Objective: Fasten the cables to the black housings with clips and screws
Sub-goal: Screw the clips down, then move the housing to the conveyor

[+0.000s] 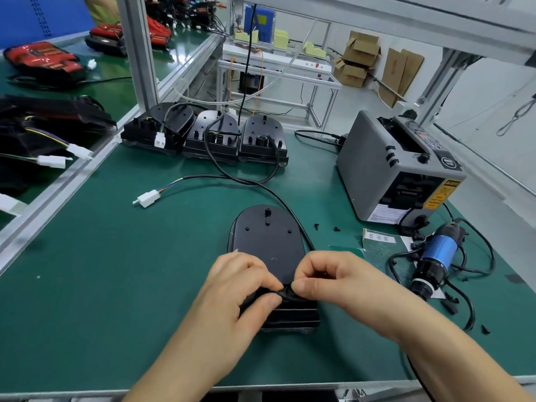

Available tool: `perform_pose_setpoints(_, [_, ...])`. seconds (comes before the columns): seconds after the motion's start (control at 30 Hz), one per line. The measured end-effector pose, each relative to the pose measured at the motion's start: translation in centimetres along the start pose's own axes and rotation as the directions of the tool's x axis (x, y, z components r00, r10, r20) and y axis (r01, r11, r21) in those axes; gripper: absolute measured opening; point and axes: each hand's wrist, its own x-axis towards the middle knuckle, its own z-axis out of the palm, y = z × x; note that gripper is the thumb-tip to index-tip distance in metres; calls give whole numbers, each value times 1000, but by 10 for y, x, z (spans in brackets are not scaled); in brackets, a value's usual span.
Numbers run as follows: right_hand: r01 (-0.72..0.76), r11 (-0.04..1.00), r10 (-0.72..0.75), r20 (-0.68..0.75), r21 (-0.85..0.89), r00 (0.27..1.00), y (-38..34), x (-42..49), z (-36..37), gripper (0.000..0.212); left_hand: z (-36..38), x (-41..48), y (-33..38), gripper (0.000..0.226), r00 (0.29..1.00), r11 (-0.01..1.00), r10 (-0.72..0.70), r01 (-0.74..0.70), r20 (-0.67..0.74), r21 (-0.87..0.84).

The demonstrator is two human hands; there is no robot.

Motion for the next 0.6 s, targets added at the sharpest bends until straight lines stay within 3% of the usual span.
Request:
perform_pose_setpoints(0.17, [-78,997,79,110,-21,991,-10,8,-7,13,5,-2,1,22,1000,1000,-2,2,-16,0])
perform_pose_setpoints(0.4, [-112,941,147,90,-319,985,-18,11,-8,8,8,0,0,16,999,999,-24,23,-32,-25])
perform_pose_setpoints(0.6, [-81,949,121,114,-303,986,-19,14,-10,12,9,0,-2,13,999,999,-4,3,-34,-35])
